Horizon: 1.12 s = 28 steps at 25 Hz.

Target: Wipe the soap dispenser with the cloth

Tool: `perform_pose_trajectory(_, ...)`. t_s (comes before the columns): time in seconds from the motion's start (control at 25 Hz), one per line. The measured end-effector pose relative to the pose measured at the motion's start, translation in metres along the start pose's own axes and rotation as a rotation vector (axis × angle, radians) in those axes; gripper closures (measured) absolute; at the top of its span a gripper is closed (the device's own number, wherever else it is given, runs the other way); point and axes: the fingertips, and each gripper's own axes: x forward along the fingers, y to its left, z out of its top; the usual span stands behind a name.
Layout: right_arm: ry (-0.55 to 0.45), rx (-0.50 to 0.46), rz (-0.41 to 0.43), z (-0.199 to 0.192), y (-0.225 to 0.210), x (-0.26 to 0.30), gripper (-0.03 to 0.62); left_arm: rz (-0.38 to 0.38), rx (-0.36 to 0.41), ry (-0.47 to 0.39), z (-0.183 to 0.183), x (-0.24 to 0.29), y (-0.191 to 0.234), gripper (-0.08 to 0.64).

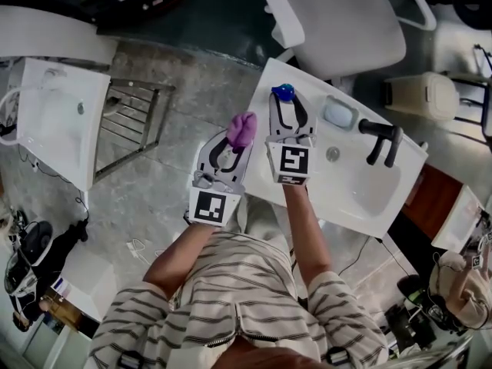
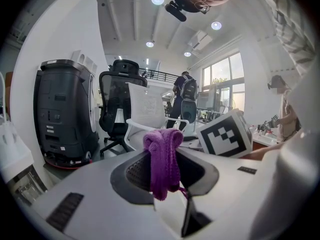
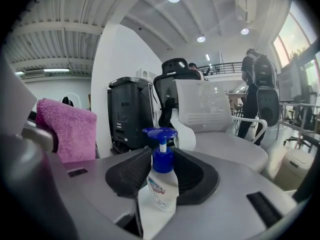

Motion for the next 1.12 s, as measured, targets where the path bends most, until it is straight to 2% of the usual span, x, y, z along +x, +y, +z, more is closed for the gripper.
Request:
perform_pose_trajectory(0.08, 0.006, 0.001, -0.004, 0.000, -0.002, 0.001, 0.472, -0.003, 0.002, 0.001, -0.001, 0.000, 0.001, 0.443)
perform_pose_trajectory(0.4, 0.022, 0.013, 0.004, -0.001, -0.001, -0.008, 0.463, -0.008, 0.003, -0.011, 0.001, -0.007, -0.002, 0.443)
perform_pose_trajectory(1.12, -0.023, 0.024, 0.036, 0.066, 0.017, -0.091, 0.463, -0.025, 0.034, -0.042, 0.025, -0.047, -0.029, 0.443)
